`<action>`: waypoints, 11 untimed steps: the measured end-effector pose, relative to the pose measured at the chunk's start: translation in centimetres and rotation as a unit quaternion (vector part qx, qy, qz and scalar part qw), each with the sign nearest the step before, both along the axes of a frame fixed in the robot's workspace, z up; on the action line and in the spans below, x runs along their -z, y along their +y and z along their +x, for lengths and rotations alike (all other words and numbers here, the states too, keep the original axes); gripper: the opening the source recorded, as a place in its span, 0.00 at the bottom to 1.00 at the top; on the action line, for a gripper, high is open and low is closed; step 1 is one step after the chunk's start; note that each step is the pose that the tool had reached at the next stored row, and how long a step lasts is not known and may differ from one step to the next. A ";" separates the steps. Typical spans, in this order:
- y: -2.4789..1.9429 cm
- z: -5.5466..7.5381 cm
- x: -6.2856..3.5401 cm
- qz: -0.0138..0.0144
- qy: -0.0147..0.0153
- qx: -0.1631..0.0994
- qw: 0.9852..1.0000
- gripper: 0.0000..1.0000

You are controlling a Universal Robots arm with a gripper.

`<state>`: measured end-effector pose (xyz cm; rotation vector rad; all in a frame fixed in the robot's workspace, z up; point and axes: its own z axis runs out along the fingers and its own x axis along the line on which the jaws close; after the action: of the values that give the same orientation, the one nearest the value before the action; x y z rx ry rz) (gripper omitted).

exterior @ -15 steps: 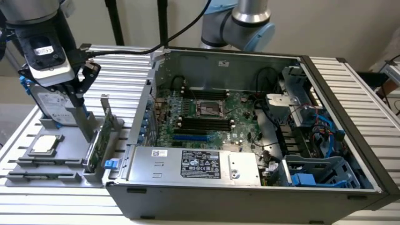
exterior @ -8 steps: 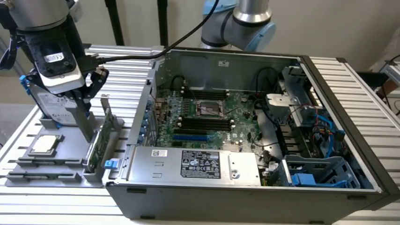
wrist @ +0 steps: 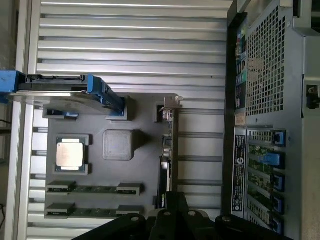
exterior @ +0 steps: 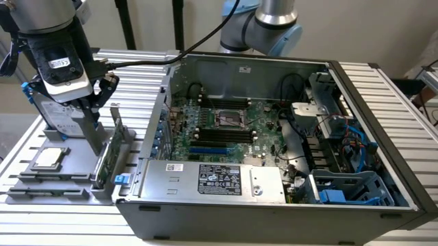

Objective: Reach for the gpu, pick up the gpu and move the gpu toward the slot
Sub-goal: 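Pick up the gpu and move the gpu toward the slot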

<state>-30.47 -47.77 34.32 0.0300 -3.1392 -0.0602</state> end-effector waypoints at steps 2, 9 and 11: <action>0.00 0.0 0.00 0.000 0.000 0.000 1.000 0.11; 0.00 0.0 0.00 0.000 0.000 0.000 1.000 0.18; 0.00 0.0 0.00 0.000 0.000 0.000 1.000 0.30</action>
<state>-30.47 -47.77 34.32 0.0299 -3.1392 -0.0602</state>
